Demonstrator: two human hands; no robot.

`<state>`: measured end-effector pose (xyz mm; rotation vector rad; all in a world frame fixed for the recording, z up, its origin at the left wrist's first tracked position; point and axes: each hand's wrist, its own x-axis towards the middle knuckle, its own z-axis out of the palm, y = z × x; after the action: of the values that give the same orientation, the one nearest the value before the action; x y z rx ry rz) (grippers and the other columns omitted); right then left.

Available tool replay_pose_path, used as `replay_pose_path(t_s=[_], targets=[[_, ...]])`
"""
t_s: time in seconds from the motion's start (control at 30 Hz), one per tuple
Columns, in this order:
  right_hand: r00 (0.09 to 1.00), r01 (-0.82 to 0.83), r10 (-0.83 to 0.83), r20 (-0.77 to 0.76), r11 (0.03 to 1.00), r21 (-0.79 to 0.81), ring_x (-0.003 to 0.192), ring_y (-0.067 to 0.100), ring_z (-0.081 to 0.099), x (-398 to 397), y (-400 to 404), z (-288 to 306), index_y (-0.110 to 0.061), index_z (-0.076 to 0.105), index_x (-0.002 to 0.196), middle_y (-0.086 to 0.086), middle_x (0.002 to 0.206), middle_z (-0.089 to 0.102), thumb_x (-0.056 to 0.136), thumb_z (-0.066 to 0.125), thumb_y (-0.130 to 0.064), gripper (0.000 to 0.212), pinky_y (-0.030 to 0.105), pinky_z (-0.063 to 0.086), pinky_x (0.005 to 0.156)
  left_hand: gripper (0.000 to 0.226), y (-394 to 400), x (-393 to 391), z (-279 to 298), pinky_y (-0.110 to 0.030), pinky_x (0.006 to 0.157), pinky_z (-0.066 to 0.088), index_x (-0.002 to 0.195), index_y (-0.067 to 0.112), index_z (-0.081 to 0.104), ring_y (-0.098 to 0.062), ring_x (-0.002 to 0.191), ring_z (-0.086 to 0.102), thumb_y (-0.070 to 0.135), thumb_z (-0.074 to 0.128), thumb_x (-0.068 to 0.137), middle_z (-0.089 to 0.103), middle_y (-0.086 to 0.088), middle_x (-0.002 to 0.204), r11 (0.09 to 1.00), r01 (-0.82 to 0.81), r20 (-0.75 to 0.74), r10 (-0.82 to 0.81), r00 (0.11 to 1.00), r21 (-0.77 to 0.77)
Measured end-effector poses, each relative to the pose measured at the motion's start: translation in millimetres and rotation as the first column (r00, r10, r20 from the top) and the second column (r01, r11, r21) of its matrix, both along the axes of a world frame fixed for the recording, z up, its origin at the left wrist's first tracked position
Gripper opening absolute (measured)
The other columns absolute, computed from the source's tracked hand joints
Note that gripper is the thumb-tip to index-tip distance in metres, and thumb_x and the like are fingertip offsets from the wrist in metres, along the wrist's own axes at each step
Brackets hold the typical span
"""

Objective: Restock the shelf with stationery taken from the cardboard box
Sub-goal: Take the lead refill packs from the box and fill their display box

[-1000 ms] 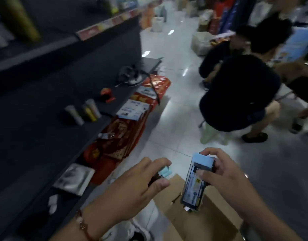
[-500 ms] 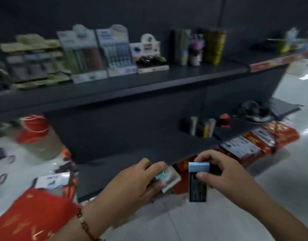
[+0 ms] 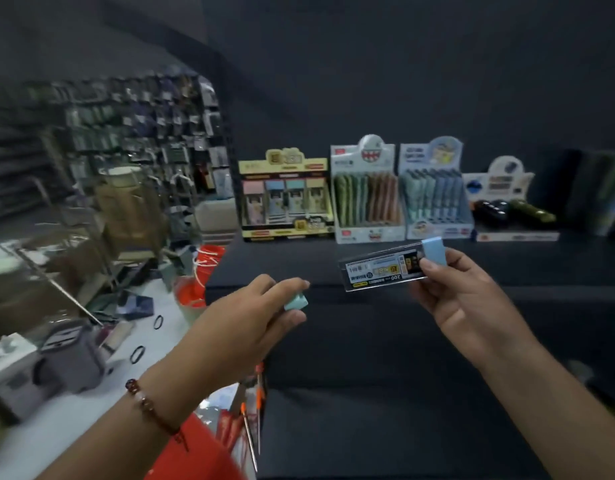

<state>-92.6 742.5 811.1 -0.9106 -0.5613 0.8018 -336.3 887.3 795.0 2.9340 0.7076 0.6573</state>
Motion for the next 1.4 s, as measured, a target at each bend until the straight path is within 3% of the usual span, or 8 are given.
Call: replay_pose_path(t_s=[0.2, 0.4, 0.57, 0.73, 0.83, 1.03, 1.17, 1.4], targets=[[0.990, 0.002, 0.001, 0.139, 1.000, -0.026, 0.077, 0.006, 0.068, 7, 126, 14, -0.017, 0.055, 0.093, -0.002, 0.088, 0.066, 0.087, 0.063, 0.001, 0.021, 0.022, 0.056, 0.070, 0.057, 80, 1, 5, -0.031, 0.074, 0.050, 0.140, 0.047, 0.029, -0.007, 0.092, 0.055, 0.068, 0.016, 0.089, 0.046, 0.017, 0.111, 0.990, -0.142, -0.011, 0.142, 0.990, -0.027], [0.903, 0.002, 0.011, 0.430, 1.000, -0.030, 0.091, 0.015, 0.069, 26, 239, 34, -0.018, 0.063, 0.098, -0.004, 0.096, 0.073, 0.086, 0.069, -0.003, 0.021, 0.029, 0.054, 0.079, 0.050, 168, 42, 6, -0.029, 0.079, 0.047, 0.145, 0.044, 0.029, -0.015, 0.105, 0.057, 0.059, 0.029, 0.096, 0.048, 0.009, 0.130, 0.979, -0.202, -0.033, 0.203, 0.979, 0.032], [0.789, 0.075, -0.092, 0.607, 0.996, 0.053, 0.090, 0.007, 0.070, 50, 299, 52, -0.024, 0.065, 0.101, -0.006, 0.100, 0.074, 0.087, 0.070, -0.008, 0.022, 0.021, 0.055, 0.073, 0.051, 210, 75, 0, -0.033, 0.086, 0.043, 0.145, 0.045, 0.025, -0.015, 0.110, 0.056, 0.060, 0.026, 0.096, 0.047, 0.011, 0.132, 0.980, -0.188, -0.072, 0.193, 0.979, 0.073], [0.608, 0.157, -0.160, 0.778, 0.984, 0.081, 0.091, 0.004, 0.066, 58, 346, 57, -0.031, 0.065, 0.106, -0.013, 0.104, 0.068, 0.087, 0.070, -0.015, 0.025, 0.027, 0.056, 0.077, 0.050, 227, 93, -4, -0.035, 0.076, 0.053, 0.144, 0.037, 0.031, -0.017, 0.100, 0.059, 0.058, 0.029, 0.098, 0.052, 0.005, 0.120, 0.993, -0.078, -0.079, 0.086, 0.993, 0.092], [0.498, 0.172, -0.154, 0.854, 0.982, 0.077, 0.090, -0.002, 0.062, 55, 368, 52, -0.028, 0.065, 0.114, -0.013, 0.107, 0.065, 0.089, 0.068, -0.016, 0.028, 0.015, 0.052, 0.070, 0.049, 230, 96, -14, -0.030, 0.067, 0.052, 0.141, 0.035, 0.038, -0.017, 0.094, 0.061, 0.058, 0.030, 0.099, 0.055, 0.004, 0.114, 0.990, -0.026, -0.076, 0.037, 0.996, 0.139], [0.415, 0.173, -0.148, 0.898, 0.982, 0.082, 0.097, 0.006, 0.064, 46, 392, 30, -0.025, 0.068, 0.118, -0.005, 0.109, 0.067, 0.090, 0.066, -0.013, 0.030, 0.027, 0.057, 0.082, 0.051, 234, 92, -17, -0.029, 0.069, 0.045, 0.143, 0.038, 0.030, -0.017, 0.102, 0.057, 0.060, 0.026, 0.098, 0.052, 0.005, 0.121, 0.996, -0.032, -0.049, 0.036, 0.998, 0.089], [0.335, 0.207, -0.198, 0.921, 0.969, 0.133, 0.106, 0.008, 0.060, 38, 391, 27, -0.025, 0.067, 0.122, -0.007, 0.117, 0.063, 0.091, 0.065, -0.014, 0.032, 0.024, 0.051, 0.092, 0.050, 239, 92, -23, -0.028, 0.066, 0.042, 0.142, 0.034, 0.037, -0.019, 0.098, 0.059, 0.059, 0.028, 0.099, 0.054, 0.002, 0.117, 0.995, -0.029, -0.016, 0.030, 0.999, 0.100], [0.235, 0.244, -0.244, 0.941, 0.952, 0.186, 0.099, 0.003, 0.058, 31, 395, 20, -0.021, 0.066, 0.125, -0.010, 0.112, 0.059, 0.093, 0.062, -0.014, 0.033, 0.021, 0.049, 0.091, 0.049, 241, 93, -25, -0.033, 0.067, 0.046, 0.141, 0.033, 0.037, -0.021, 0.097, 0.058, 0.057, 0.028, 0.100, 0.055, 0.000, 0.115, 0.998, 0.008, 0.024, -0.009, 1.000, 0.065]])
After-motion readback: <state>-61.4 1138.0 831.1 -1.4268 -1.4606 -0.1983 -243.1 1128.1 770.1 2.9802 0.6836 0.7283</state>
